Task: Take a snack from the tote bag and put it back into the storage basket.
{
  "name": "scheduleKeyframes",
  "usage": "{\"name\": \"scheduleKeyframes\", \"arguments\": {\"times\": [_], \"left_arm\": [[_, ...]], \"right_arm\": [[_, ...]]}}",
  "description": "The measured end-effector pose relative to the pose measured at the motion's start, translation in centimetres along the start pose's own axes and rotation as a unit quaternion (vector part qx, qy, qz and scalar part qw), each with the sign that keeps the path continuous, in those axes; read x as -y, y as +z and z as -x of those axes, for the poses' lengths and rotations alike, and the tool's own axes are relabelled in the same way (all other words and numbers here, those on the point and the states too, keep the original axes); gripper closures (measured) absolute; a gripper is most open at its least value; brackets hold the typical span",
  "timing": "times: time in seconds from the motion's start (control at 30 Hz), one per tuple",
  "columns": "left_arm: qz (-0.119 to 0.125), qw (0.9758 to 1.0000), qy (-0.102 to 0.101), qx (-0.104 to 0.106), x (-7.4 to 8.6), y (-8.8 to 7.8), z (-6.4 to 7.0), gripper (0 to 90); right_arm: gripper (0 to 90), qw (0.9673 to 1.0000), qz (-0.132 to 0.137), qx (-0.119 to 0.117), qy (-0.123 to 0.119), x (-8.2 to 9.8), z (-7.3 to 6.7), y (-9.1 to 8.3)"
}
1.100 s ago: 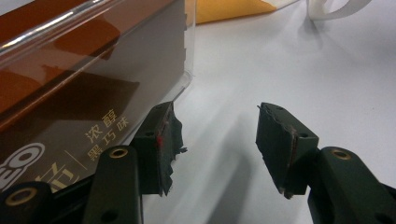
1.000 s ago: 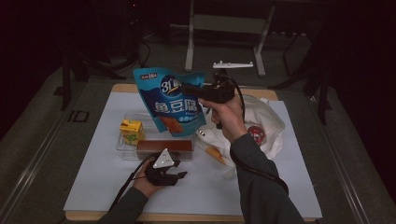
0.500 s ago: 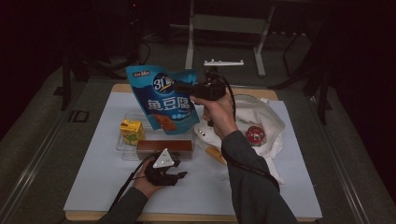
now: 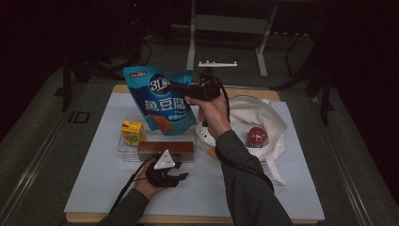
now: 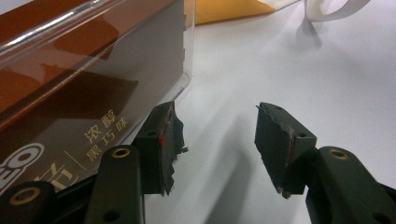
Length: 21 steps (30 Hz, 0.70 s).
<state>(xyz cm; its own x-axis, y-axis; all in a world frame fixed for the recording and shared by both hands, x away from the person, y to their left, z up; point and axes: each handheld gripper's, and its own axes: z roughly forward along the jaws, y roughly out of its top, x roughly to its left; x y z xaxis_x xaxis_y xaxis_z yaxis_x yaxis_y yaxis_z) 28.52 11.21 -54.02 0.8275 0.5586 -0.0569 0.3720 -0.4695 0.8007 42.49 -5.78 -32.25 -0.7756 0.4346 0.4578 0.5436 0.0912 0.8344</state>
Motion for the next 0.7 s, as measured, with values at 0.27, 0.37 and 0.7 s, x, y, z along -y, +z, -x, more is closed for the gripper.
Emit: {"name": "scheduleKeyframes", "arguments": {"times": [0.27,0.37,0.7], "left_arm": [[0.002,1.0,-0.001,0.0,0.0,0.0,0.0,48.3],[0.002,1.0,-0.001,0.001,0.0,0.0,0.0,48.2],[0.004,1.0,-0.005,0.003,0.0,-0.1,-0.1,48.3]], "right_arm": [[89.8,1.0,-0.001,0.004,0.008,0.3,0.5,1.1],[89.8,0.9999,-0.001,0.006,0.011,0.4,0.7,1.4],[89.8,0.9996,-0.002,0.011,0.025,0.8,1.6,2.7]]}}
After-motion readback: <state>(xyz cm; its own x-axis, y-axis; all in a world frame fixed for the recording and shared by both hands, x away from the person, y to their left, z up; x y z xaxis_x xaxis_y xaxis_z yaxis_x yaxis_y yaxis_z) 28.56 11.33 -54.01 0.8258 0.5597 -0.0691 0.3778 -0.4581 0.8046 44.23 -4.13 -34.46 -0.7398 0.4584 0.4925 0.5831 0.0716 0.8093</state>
